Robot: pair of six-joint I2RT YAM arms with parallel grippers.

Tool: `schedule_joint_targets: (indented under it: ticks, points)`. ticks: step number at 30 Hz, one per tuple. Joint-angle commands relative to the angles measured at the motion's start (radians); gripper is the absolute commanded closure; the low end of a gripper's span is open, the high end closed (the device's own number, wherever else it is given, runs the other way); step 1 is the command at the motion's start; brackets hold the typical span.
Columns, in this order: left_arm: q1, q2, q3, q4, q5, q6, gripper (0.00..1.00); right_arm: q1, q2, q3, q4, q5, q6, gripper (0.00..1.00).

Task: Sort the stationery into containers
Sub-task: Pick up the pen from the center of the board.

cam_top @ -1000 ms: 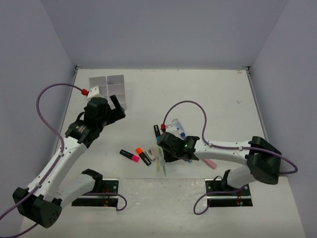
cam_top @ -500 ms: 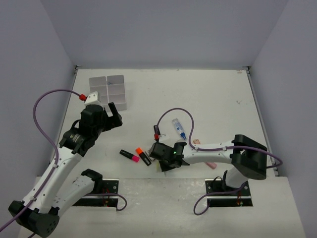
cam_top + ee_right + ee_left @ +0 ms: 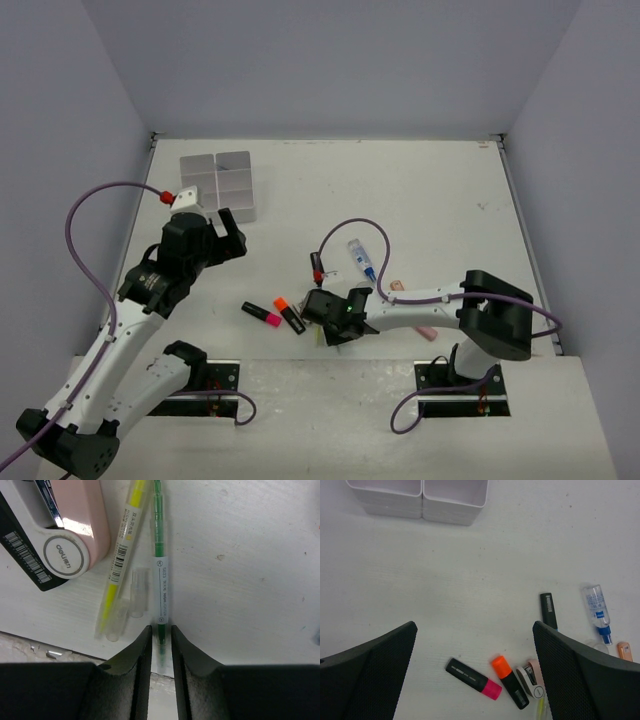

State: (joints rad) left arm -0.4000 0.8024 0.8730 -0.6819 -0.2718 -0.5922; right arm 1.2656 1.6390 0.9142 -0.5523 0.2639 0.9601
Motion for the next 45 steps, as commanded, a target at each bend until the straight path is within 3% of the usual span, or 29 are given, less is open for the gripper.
schedule_joint_targets:
  ticks: [1,14,20,23,30,32,34,38,45]
  points:
    - [-0.002,-0.006,0.001,-0.004,0.024,0.034,0.0,-0.039,0.031,-0.004,-0.031,0.067,0.024,0.77]
    - [0.0,0.022,0.008,0.006,0.062,0.051,0.0,-0.177,0.042,0.046,-0.029,0.049,-0.118,0.78]
    - [-0.018,0.065,0.012,0.023,0.133,0.037,0.0,-0.192,0.037,0.06,-0.031,0.059,-0.146,1.0]
    - [-0.123,0.108,0.015,0.036,0.09,-0.036,0.0,-0.199,-0.037,0.07,-0.096,0.107,-0.144,1.0]
    - [-0.664,0.301,0.089,0.027,-0.252,-0.402,0.04,-0.233,-0.434,0.078,-0.344,0.254,-0.11,1.0]
    - [-0.815,0.424,0.111,0.019,-0.344,-0.539,0.13,-0.267,-0.58,0.086,-0.436,0.295,-0.105,1.0]
    - [-0.873,0.506,0.158,0.004,-0.371,-0.635,0.32,-0.301,-0.698,0.089,-0.46,0.304,-0.129,1.0]
    - [-0.943,0.702,0.245,-0.071,-0.4,-0.763,0.51,-0.316,-0.761,0.071,-0.47,0.285,-0.139,1.0]
    - [-0.958,0.841,0.28,-0.1,-0.395,-0.837,0.57,-0.316,-0.735,0.025,-0.467,0.278,-0.119,1.0]
